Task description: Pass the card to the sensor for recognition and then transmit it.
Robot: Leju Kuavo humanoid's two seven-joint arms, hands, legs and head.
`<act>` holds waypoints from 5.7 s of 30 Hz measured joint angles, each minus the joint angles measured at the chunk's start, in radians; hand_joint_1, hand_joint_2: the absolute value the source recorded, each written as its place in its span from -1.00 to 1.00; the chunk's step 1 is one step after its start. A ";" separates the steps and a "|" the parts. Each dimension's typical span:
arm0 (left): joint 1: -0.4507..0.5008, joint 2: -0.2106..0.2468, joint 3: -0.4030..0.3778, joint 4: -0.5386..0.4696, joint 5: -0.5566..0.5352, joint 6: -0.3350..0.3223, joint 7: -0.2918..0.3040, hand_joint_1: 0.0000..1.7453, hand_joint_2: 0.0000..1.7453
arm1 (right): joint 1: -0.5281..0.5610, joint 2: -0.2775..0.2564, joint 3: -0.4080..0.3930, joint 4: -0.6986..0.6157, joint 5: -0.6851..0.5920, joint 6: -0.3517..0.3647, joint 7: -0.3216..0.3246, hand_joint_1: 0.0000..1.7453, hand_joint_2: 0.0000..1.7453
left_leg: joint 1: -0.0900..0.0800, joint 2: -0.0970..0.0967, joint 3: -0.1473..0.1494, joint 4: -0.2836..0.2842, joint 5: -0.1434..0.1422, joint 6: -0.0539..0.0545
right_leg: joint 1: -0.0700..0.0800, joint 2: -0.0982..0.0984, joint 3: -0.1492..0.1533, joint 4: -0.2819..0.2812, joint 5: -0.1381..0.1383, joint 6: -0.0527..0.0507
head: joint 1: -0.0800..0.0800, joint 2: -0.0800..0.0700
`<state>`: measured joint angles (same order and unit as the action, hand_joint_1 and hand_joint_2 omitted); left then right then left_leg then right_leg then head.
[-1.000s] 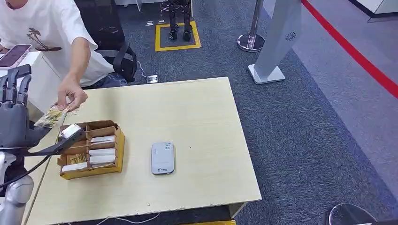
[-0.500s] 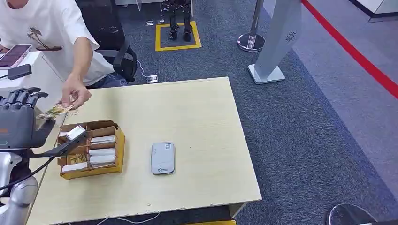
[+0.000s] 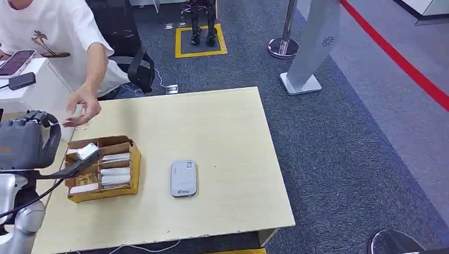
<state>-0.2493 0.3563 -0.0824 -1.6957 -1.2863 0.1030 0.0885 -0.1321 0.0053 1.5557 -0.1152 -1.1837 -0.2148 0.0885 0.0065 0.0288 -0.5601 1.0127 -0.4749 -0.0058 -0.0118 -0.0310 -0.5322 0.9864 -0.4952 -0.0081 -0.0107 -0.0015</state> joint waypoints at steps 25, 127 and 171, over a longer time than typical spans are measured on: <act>-0.136 -0.248 -0.281 0.200 0.002 0.009 -0.081 1.00 1.00 | -0.021 0.000 0.000 0.000 0.086 0.009 0.014 -1.00 -1.00 | -0.001 0.000 -0.001 0.003 0.000 0.001 | 0.000 0.000 0.000 0.000 0.002 0.002 | 0.002 0.000; 0.117 -0.395 -0.321 0.403 -0.127 0.129 -0.026 1.00 1.00 | -0.001 0.003 0.000 0.000 0.043 0.006 0.026 -1.00 -1.00 | -0.001 0.000 -0.003 0.002 0.000 0.003 | 0.000 -0.001 -0.001 0.000 0.001 0.002 | 0.003 0.000; 0.166 -0.451 -0.348 0.448 -0.161 0.139 0.014 1.00 1.00 | -0.001 0.005 0.000 0.000 0.059 0.006 0.031 -1.00 -1.00 | -0.001 0.000 -0.003 0.002 0.000 0.003 | 0.000 -0.001 -0.001 0.000 0.001 0.002 | 0.003 0.000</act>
<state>-0.0836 -0.0942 -0.4299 -1.2474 -1.4473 0.2422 0.1026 -0.1329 0.0107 1.5557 -0.1148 -1.1250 -0.2087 0.1194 0.0055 0.0285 -0.5635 1.0150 -0.4751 -0.0030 -0.0122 -0.0316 -0.5336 0.9863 -0.4939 -0.0059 -0.0080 -0.0011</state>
